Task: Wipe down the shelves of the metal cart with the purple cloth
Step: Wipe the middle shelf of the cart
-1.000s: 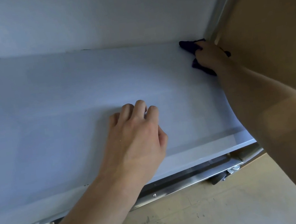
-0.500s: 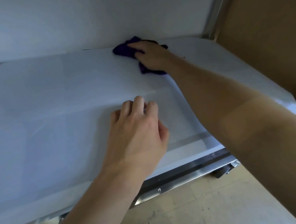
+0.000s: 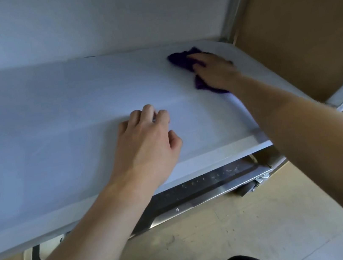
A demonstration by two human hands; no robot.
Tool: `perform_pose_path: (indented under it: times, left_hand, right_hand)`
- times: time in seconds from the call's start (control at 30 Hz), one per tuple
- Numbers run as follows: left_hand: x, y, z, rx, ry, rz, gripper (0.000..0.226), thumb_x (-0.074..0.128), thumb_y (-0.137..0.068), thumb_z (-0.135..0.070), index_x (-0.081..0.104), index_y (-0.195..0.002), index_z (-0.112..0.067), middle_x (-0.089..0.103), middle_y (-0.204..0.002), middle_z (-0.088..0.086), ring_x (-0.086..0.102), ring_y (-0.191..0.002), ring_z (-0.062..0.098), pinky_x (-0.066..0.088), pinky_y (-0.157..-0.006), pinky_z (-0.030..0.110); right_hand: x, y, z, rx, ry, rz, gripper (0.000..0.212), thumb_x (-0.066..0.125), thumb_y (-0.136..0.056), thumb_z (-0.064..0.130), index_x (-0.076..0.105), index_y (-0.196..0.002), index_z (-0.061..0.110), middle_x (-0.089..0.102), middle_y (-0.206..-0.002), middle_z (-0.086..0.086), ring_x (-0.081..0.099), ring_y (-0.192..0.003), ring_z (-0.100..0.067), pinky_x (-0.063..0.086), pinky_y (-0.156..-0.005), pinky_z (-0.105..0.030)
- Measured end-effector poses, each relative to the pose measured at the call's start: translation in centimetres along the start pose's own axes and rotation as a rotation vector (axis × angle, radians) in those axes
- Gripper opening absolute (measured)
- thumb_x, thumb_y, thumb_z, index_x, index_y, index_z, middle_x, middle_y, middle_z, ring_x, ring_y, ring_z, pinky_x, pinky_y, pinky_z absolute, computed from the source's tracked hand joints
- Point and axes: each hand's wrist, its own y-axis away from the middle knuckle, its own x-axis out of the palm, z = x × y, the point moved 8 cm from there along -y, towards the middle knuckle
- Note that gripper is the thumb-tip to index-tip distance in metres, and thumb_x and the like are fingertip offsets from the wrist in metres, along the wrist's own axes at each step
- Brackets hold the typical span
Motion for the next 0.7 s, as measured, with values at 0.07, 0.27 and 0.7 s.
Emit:
perform_pose_path:
  times: [0.07, 0.27, 0.7]
  left_hand:
    - [0.0, 0.0, -0.1, 0.005, -0.005, -0.002, 0.024, 0.048, -0.09, -0.03, 0.059, -0.107, -0.016, 0.053, -0.111, 0.0, 0.05, -0.106, 0.025, 0.041, -0.092, 0.042]
    - [0.2, -0.3, 0.2, -0.004, -0.012, 0.004, 0.024, 0.048, -0.09, -0.03, 0.058, -0.108, -0.017, 0.052, -0.113, 0.0, 0.049, -0.107, 0.025, 0.04, -0.092, 0.041]
    - [-0.2, -0.2, -0.1, -0.006, 0.012, 0.004, 0.028, 0.05, -0.09, -0.03, 0.06, -0.111, -0.014, 0.053, -0.114, 0.005, 0.049, -0.109, 0.028, 0.039, -0.091, 0.042]
  right_hand:
    - [-1.4, 0.3, -4.9, 0.117, 0.011, -0.012, 0.044, 0.032, -0.098, 0.032, 0.041, -0.141, 0.036, 0.038, -0.152, 0.006, 0.042, -0.134, -0.023, 0.031, -0.111, -0.036]
    - [-1.7, 0.2, -8.1, 0.204, 0.085, -0.021, 0.045, 0.029, -0.101, 0.024, 0.038, -0.145, 0.024, 0.04, -0.15, -0.007, 0.038, -0.135, -0.027, 0.031, -0.111, -0.038]
    - [2.4, 7.6, 6.3, -0.073, -0.047, -0.064, 0.045, 0.036, -0.098, 0.029, 0.041, -0.143, 0.03, 0.043, -0.149, 0.0, 0.035, -0.138, -0.027, 0.03, -0.112, -0.042]
